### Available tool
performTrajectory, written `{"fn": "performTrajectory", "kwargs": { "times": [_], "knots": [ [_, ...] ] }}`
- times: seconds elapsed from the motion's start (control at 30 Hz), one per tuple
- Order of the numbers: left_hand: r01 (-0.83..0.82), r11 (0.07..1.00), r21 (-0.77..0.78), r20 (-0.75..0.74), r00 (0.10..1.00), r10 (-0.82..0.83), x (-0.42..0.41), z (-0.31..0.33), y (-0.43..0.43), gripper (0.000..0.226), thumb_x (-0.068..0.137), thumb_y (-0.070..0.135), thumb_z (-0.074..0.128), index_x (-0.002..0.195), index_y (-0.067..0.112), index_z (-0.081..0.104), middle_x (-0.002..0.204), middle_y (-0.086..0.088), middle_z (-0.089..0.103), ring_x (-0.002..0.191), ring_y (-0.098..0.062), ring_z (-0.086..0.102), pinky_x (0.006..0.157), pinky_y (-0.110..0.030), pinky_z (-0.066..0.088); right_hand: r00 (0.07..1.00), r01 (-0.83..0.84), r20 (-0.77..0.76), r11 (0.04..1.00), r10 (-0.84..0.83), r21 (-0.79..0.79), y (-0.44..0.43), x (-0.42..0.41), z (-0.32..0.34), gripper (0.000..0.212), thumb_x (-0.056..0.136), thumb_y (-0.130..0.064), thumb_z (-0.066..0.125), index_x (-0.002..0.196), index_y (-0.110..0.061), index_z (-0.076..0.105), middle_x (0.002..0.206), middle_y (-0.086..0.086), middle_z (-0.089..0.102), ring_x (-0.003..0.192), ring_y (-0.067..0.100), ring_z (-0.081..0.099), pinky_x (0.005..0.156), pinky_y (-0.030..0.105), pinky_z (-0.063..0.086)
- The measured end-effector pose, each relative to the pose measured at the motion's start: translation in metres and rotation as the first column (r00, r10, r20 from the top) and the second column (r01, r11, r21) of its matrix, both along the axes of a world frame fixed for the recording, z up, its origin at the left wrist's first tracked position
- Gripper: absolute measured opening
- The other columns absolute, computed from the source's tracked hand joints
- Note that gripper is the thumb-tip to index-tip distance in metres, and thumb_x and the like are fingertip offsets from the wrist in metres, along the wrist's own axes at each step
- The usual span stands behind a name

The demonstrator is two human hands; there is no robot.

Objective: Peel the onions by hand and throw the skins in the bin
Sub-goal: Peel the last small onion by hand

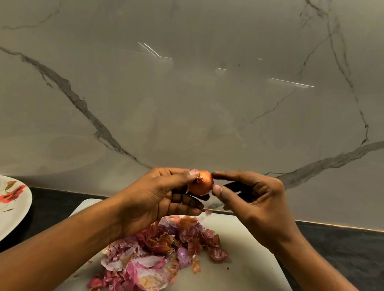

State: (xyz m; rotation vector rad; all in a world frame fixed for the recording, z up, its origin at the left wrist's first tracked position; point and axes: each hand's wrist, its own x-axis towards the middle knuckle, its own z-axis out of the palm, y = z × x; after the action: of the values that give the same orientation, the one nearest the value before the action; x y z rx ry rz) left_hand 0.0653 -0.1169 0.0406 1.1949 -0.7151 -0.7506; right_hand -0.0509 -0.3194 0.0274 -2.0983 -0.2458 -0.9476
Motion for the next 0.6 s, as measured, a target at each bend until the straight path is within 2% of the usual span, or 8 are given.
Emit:
{"fn": "performTrajectory", "kwargs": {
  "times": [0.13,0.3,0.43,0.53,0.6],
  "knots": [
    [-0.037,0.999,0.030,0.080,0.996,0.035,-0.0026,-0.0016,-0.0011,0.039,0.097,0.037,0.065,0.114,0.005,0.078,0.101,-0.020,0.074,0.078,-0.024,0.068,0.072,-0.032,0.065,0.986,-0.092,-0.134,0.995,0.094,0.026,0.0049,0.0005,0.0003,0.053,0.086,-0.026,0.084,0.136,-0.023,0.068,0.123,-0.010,0.075,0.111,0.012,0.074,0.083,0.037,0.065],
    [-0.085,0.993,0.084,0.149,0.986,0.072,-0.0038,-0.0042,-0.0034,0.046,0.099,0.044,0.062,0.121,0.004,0.067,0.093,-0.019,0.073,0.068,-0.023,0.065,0.060,-0.028,0.058,0.943,-0.229,-0.231,0.971,0.238,0.063,0.0078,0.0011,-0.0010,0.055,0.086,-0.023,0.084,0.139,-0.021,0.066,0.123,-0.002,0.075,0.115,0.022,0.073,0.091,0.042,0.064],
    [-0.151,0.987,0.059,0.237,0.962,0.133,-0.0025,-0.0042,-0.0032,0.036,0.102,0.035,0.061,0.114,0.002,0.068,0.084,-0.015,0.072,0.070,-0.026,0.066,0.062,-0.032,0.059,0.963,-0.170,-0.184,0.975,0.194,0.140,0.0045,0.0031,0.0011,0.060,0.076,-0.027,0.088,0.132,-0.017,0.070,0.119,-0.002,0.078,0.111,0.019,0.075,0.095,0.042,0.063],
    [-0.227,0.974,-0.020,0.343,0.913,0.220,0.0010,-0.0040,-0.0006,0.018,0.096,0.017,0.072,0.109,0.006,0.078,0.094,-0.014,0.077,0.079,-0.026,0.072,0.071,-0.030,0.063,0.981,-0.086,-0.168,0.993,0.100,0.084,0.0029,0.0021,0.0028,0.061,0.071,-0.034,0.089,0.128,-0.024,0.072,0.114,-0.011,0.078,0.106,0.012,0.076,0.093,0.035,0.063],
    [-0.235,0.971,-0.049,0.372,0.898,0.236,0.0002,-0.0038,0.0009,0.019,0.089,0.012,0.078,0.107,0.008,0.081,0.099,-0.013,0.080,0.087,-0.027,0.077,0.077,-0.031,0.064,0.984,-0.059,-0.169,0.998,0.061,0.020,0.0035,0.0008,0.0034,0.058,0.072,-0.035,0.090,0.128,-0.028,0.073,0.113,-0.013,0.077,0.106,0.009,0.075,0.093,0.033,0.063]
  ]
}}
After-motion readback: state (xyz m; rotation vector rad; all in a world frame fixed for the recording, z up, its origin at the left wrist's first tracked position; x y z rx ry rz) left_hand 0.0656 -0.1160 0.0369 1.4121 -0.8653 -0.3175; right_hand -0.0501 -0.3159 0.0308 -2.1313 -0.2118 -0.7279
